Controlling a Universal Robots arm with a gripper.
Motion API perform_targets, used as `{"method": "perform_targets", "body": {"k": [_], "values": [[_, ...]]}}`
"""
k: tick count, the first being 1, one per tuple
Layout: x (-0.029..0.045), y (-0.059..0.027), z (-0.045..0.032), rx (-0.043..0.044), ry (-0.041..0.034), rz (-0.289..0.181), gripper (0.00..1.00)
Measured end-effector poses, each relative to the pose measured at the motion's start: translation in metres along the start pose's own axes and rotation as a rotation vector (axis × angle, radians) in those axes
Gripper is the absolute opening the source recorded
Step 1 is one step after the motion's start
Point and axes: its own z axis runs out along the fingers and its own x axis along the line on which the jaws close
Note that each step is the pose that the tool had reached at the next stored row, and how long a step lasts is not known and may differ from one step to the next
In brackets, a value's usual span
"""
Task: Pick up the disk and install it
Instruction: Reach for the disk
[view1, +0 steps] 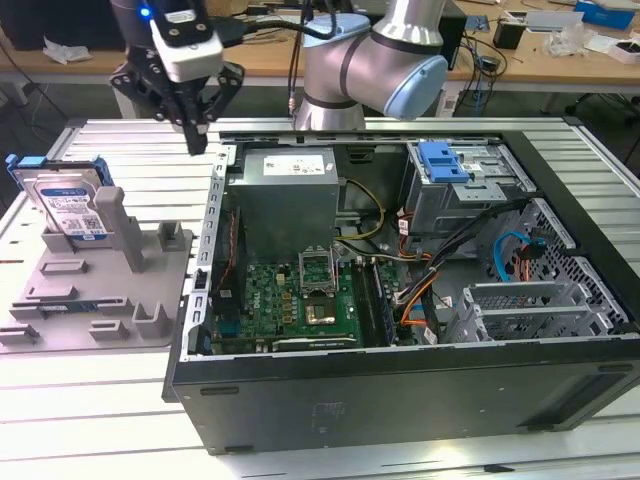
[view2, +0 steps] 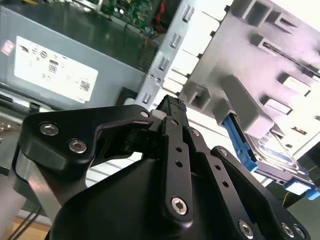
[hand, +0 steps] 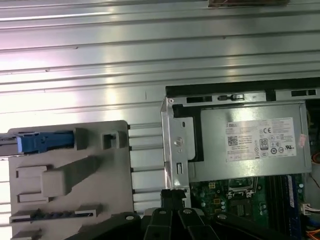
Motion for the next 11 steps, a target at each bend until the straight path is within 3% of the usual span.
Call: {"method": "perform_targets", "body": {"k": [11], "values": [[0.0488,0.0164,0.0059,-0.0001,0.0,0.0,0.11]]}}
